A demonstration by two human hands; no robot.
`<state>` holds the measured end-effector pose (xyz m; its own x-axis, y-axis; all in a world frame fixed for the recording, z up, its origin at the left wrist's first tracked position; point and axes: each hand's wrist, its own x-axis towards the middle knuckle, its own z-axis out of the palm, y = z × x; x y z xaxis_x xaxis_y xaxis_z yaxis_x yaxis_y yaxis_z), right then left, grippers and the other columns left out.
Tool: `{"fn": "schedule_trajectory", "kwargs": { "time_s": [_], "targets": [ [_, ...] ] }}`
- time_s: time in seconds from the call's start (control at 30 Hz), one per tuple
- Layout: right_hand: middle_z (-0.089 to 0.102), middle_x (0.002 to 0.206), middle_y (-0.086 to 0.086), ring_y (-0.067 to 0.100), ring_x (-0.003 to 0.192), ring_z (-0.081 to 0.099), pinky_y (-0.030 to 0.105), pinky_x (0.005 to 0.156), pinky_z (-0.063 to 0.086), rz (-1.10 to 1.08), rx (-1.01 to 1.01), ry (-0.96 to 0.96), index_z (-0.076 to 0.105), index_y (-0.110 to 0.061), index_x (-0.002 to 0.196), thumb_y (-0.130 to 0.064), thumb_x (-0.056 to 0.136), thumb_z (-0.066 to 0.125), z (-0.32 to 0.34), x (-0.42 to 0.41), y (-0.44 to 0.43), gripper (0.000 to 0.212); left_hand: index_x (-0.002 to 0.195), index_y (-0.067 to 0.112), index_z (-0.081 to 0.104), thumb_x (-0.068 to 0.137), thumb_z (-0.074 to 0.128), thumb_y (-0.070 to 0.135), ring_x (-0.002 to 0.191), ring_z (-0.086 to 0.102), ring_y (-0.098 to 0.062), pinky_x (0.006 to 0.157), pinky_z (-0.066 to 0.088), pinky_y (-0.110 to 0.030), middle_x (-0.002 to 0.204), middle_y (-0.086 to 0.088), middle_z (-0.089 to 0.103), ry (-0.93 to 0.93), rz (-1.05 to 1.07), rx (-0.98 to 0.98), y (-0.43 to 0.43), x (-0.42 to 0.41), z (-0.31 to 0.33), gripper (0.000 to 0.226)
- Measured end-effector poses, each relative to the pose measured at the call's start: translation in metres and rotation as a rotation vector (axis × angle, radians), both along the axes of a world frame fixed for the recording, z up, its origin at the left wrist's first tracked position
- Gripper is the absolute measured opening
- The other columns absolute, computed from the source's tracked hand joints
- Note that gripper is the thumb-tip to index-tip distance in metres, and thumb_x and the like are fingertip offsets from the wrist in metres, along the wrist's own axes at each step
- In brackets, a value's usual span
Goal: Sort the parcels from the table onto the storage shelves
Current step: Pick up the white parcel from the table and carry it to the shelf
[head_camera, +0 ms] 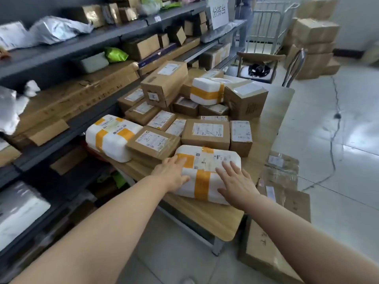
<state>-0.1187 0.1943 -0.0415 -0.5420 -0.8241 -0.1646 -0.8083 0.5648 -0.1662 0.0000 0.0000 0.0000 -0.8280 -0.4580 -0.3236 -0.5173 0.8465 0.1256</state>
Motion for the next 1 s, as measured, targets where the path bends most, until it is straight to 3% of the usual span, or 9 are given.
{"fn": "schedule_trajectory", "kwargs": {
  "time_s": [0.1,0.23,0.43,0.57,0.67,0.73,0.77,0.9,1.0],
  "targets": [
    [-0.001,0.161,-0.001,0.025,0.148,-0.009,0.049,0.119,0.005,-0.007,-0.010,-0.020,0.011,-0.031,0.150,-0.046,0.098,0.042,-0.012,0.009,-0.012,0.063,0.153,0.027,0.015,0.095,0.048,0.051,0.145,0.016,-0.026,0.112,0.028,-0.046,0.161,-0.003,0.013,0.017,-0.026,-0.006,-0.014,-0.014,-0.007,0.071],
    [0.011,0.161,-0.006,0.020,0.148,0.001,0.047,0.119,0.010,-0.035,-0.032,-0.055,0.027,-0.033,0.146,-0.052,0.097,0.036,-0.017,0.005,-0.015,0.053,0.154,0.028,0.014,0.095,0.049,0.050,0.147,0.013,-0.026,0.114,0.024,-0.046,0.162,-0.002,0.009,0.027,-0.064,-0.004,-0.032,-0.037,-0.014,0.072],
    [0.024,0.157,-0.013,0.013,0.147,0.009,0.039,0.118,0.014,-0.066,0.031,-0.023,0.041,-0.033,0.135,-0.002,0.088,0.050,0.002,-0.030,0.001,0.057,0.155,0.024,0.013,0.100,0.045,0.042,0.148,0.009,-0.023,0.117,0.016,-0.043,0.163,-0.001,0.007,0.014,-0.157,0.082,-0.052,-0.068,-0.025,0.066],
    [0.029,0.155,-0.010,0.014,0.147,0.011,0.040,0.117,0.016,-0.201,-0.010,-0.024,0.048,-0.032,0.129,-0.003,0.090,0.048,0.007,-0.031,-0.001,0.049,0.154,0.024,0.016,0.100,0.041,0.044,0.146,0.020,-0.022,0.117,0.023,-0.040,0.162,0.000,0.014,-0.032,-0.206,0.153,-0.057,-0.075,-0.034,0.063],
    [0.025,0.156,-0.002,0.022,0.143,0.019,0.042,0.112,0.024,-0.406,-0.115,0.016,0.044,-0.032,0.133,-0.031,0.096,0.047,-0.002,-0.015,-0.006,0.037,0.120,0.024,0.055,0.097,0.043,0.050,0.121,0.049,-0.027,0.095,0.043,-0.041,0.126,-0.004,0.053,0.070,-0.198,0.110,-0.055,-0.076,-0.035,0.037],
    [0.016,0.156,0.004,0.027,0.141,0.014,0.046,0.112,0.023,-0.525,-0.122,0.019,0.040,-0.033,0.137,-0.045,0.095,0.045,-0.009,-0.003,-0.007,0.044,0.083,0.025,0.054,0.095,0.043,0.055,0.101,0.055,-0.026,0.081,0.046,-0.039,0.094,-0.001,0.059,0.140,-0.202,0.040,-0.052,-0.077,-0.032,0.034],
    [0.010,0.156,0.006,0.029,0.142,0.009,0.049,0.112,0.020,-0.573,-0.116,-0.004,0.037,-0.033,0.139,-0.049,0.094,0.044,-0.012,0.002,-0.008,0.049,0.082,0.025,0.053,0.094,0.044,0.057,0.099,0.054,-0.024,0.080,0.046,-0.039,0.095,-0.002,0.061,0.142,-0.213,0.007,-0.051,-0.077,-0.032,0.035],
    [-0.021,0.157,0.008,0.039,0.144,-0.014,0.059,0.113,0.008,-0.746,-0.120,-0.212,0.011,-0.035,0.149,-0.055,0.091,0.048,-0.018,0.014,-0.013,0.071,0.140,0.026,0.040,0.090,0.049,0.060,0.129,0.043,-0.023,0.100,0.041,-0.041,0.140,-0.001,0.048,0.051,-0.201,0.197,-0.042,-0.072,-0.042,0.061],
    [-0.032,0.153,0.007,0.037,0.143,-0.019,0.061,0.114,0.009,-0.858,-0.214,-0.379,-0.008,-0.034,0.150,-0.055,0.088,0.055,-0.022,0.024,-0.008,0.091,0.149,0.028,0.030,0.090,0.053,0.057,0.132,0.044,-0.024,0.106,0.037,-0.038,0.147,-0.004,0.045,-0.013,-0.147,0.417,-0.028,-0.066,-0.056,0.070]
  ]
}}
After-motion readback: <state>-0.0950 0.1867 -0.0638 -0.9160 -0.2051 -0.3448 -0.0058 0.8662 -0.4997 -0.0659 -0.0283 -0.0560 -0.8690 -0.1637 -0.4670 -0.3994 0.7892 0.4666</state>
